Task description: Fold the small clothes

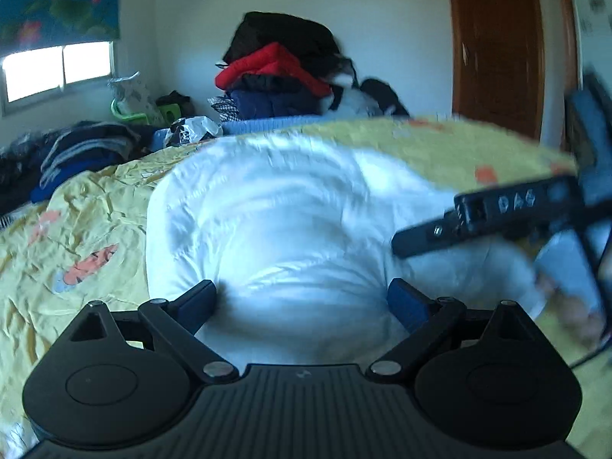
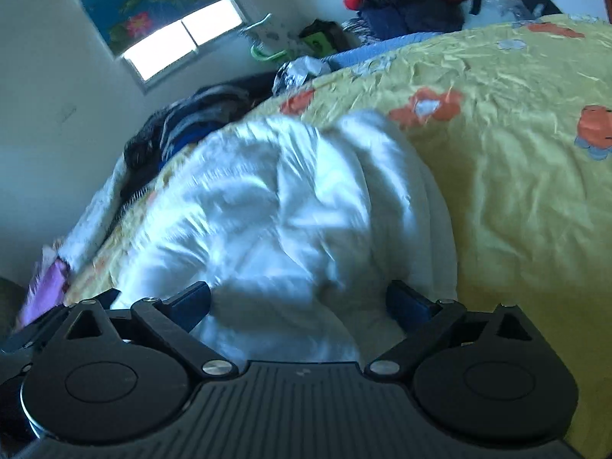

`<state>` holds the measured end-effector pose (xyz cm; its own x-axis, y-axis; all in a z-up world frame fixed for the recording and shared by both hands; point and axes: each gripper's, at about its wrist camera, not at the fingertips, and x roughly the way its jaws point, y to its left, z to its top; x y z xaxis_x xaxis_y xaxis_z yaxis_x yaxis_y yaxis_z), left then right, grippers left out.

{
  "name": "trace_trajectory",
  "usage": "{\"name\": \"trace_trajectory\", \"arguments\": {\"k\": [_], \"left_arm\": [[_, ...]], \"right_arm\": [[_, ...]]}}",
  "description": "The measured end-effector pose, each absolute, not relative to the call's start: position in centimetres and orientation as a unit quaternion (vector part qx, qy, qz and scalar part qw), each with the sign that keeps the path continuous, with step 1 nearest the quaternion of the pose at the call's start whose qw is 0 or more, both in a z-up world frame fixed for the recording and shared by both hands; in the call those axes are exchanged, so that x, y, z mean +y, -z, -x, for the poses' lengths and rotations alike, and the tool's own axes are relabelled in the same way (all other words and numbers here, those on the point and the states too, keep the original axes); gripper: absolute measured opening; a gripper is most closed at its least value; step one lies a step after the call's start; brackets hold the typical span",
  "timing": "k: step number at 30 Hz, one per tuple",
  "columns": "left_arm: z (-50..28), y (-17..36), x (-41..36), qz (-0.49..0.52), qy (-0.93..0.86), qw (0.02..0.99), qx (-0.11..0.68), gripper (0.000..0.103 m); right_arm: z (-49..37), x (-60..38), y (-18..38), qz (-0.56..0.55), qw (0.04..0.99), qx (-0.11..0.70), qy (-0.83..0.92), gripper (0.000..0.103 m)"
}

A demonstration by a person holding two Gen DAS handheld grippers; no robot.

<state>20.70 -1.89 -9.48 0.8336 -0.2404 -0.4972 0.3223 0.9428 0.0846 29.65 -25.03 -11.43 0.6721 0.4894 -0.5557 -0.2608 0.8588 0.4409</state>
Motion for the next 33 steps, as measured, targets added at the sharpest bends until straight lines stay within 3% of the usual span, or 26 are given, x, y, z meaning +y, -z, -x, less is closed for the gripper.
{"name": "trace_trajectory", "arguments": {"k": [7, 13, 15, 17, 21, 23, 26, 30, 33], "left_arm": [[-22.5, 9.9, -1.4, -0.072, 0.145, 0.951, 0.262, 0.103], [-17.4, 6.7, 1.4, -0.019, 0.130, 0.975, 0.180, 0.103], [-18.3, 6.8, 2.7, 0.009, 0.093, 0.974, 0.207, 0.103], [-20.0, 7.5, 4.3, 0.065, 0.064, 0.962, 0.257, 0.103], [-21.8, 8.6, 6.2, 0.183, 0.089, 0.924, 0.324, 0.102], [-22.2, 8.7, 5.6, 0.194, 0.116, 0.912, 0.341, 0.102], [-22.9, 8.2, 4.4, 0.152, 0.128, 0.916, 0.349, 0.102], [-24.4, 9.2, 3.2, 0.092, 0.123, 0.921, 0.357, 0.103], [-24.1, 8.8, 3.4, 0.099, 0.113, 0.923, 0.355, 0.103]], "right_arm": [[-29.5, -24.3, 11.2, -0.117, 0.906, 0.347, -0.214, 0.100], [-27.4, -26.9, 8.8, -0.201, 0.893, 0.337, -0.222, 0.097], [-28.0, -27.2, 8.4, -0.216, 0.880, 0.355, -0.232, 0.085], [-29.3, -27.1, 8.7, -0.225, 0.863, 0.385, -0.239, 0.060], [-30.1, -26.2, 9.1, -0.194, 0.859, 0.404, -0.247, 0.051], [-29.7, -26.0, 8.8, -0.180, 0.858, 0.407, -0.256, 0.032], [-29.0, -27.0, 8.6, -0.174, 0.855, 0.418, -0.255, 0.016], [-28.0, -27.6, 9.7, -0.171, 0.855, 0.423, -0.246, 0.014], [-27.9, -27.6, 9.8, -0.182, 0.861, 0.411, -0.238, 0.025]]}}
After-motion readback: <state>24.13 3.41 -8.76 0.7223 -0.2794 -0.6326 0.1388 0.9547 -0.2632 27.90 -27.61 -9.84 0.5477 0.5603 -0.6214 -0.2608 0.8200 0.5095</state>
